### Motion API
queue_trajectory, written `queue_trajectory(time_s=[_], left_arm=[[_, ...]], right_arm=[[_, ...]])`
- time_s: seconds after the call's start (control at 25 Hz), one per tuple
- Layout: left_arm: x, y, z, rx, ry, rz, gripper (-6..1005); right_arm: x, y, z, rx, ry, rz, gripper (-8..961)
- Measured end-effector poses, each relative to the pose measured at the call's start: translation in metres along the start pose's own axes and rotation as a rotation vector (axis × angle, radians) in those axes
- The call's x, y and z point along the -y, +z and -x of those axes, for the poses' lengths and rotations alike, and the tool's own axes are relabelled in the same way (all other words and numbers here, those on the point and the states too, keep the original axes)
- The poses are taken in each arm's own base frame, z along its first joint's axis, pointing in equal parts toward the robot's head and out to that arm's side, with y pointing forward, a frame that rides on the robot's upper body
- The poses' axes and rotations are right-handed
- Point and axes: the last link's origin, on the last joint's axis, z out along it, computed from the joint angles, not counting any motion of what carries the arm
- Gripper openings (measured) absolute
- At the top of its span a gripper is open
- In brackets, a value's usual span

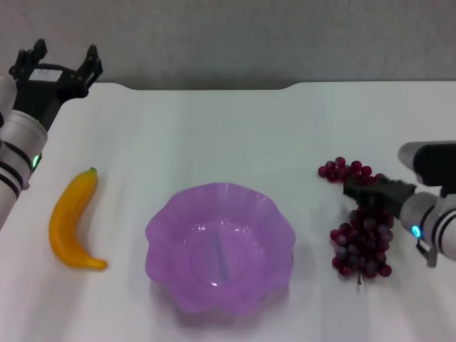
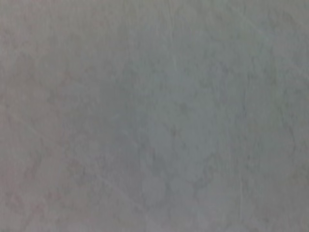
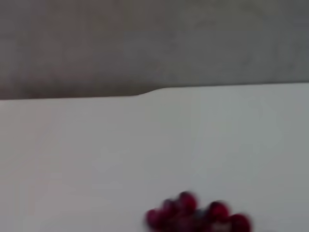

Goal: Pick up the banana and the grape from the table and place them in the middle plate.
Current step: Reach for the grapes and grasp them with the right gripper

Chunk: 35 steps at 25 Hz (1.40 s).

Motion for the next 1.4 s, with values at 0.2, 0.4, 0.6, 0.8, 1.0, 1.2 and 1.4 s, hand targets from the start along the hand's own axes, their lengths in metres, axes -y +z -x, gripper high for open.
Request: queue_trajectory(time_s=[0.2,0.4,0.6,0.8,1.0,1.2,1.4], left_arm=[[0.003,-0.002,0.002,0.013,0.004,-0.004,876],[0.006,-0.002,0.004,0.025,0.014,-0.011,876],[0.007,-0.004,0.006,0.036,0.032,-0.015,877],[0.008,-0.004,0.008,0.042,0.034,-0.018,877],[0.009,-0.005,0.009,0.045,0.034,-0.020,877],[0.010,-0.005,0.010,0.048,0.037,-0.020,877],[0.011,-0.004,0.011,0.062,0.036,-0.022,877]], right_arm=[[-0.009,-0.002,-0.011,-0.065,-0.014,0.028,756],[-0.019,-0.006,-0.019,-0.076,-0.017,0.060,756],[-0.025,-0.009,-0.021,-0.069,-0.018,0.085,757],[-0.033,-0.015,-0.023,-0.023,-0.019,0.116,757],[-0.032,-0.021,-0.024,0.030,0.013,0.119,757],[-0.026,-0.020,-0.024,0.019,0.047,0.099,757],[-0.013,-0.020,-0.023,0.013,0.108,0.054,757]])
